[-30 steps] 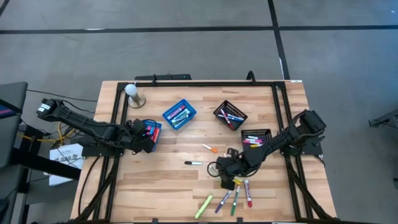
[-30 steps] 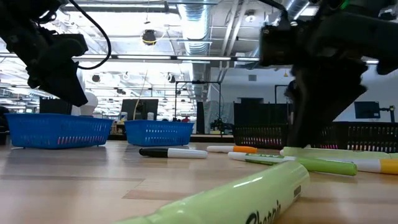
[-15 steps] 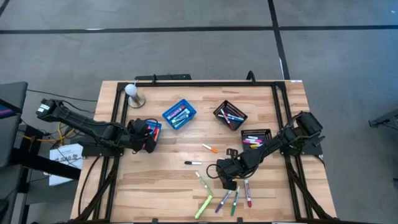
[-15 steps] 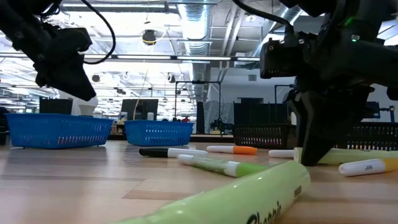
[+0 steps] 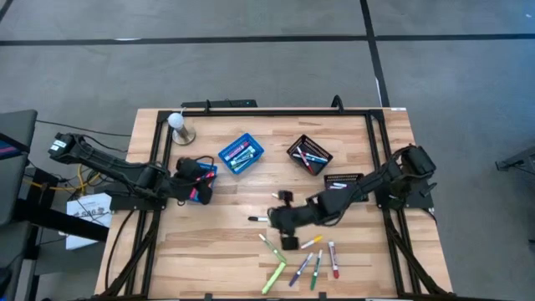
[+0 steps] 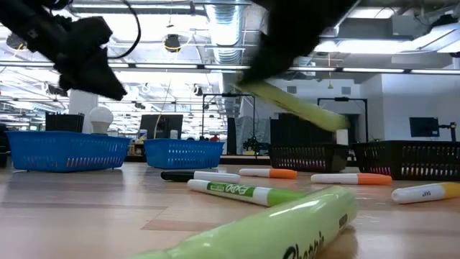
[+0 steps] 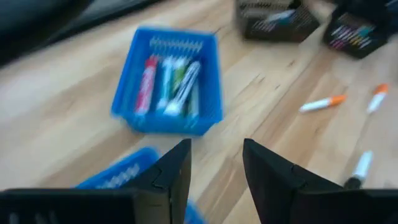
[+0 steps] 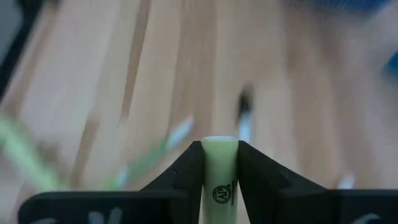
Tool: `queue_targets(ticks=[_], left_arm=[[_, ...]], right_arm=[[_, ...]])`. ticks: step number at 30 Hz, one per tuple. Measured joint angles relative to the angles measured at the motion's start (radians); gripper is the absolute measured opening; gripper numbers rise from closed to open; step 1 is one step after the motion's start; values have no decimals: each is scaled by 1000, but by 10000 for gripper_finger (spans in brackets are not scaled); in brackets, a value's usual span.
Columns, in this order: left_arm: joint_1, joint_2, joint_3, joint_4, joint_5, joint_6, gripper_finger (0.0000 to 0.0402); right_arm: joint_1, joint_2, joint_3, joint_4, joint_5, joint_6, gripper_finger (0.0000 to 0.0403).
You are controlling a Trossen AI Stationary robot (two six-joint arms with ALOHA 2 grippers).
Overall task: Pick & Place Markers
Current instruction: Put the top light green highlighter pen into the left blue bin
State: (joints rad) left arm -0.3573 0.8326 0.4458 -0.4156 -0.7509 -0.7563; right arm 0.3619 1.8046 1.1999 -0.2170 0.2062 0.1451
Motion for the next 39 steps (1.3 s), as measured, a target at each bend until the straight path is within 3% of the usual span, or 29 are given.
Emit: queue_targets(ticks=[8,13,18,39], left_arm=[[0,17,0,207,81,258,140],[-16,46,0,327,133,382,140],[-46,96,0,473,146,520,140],[-26,336,0,1086,187,782,140]], right_arm=[[-118,1,0,462,25,-202,71],[-198,1,0,664,-101,-206,73],[-254,1,0,738,-207,-174,70],[-272,0,0,811,-211,-182,74]])
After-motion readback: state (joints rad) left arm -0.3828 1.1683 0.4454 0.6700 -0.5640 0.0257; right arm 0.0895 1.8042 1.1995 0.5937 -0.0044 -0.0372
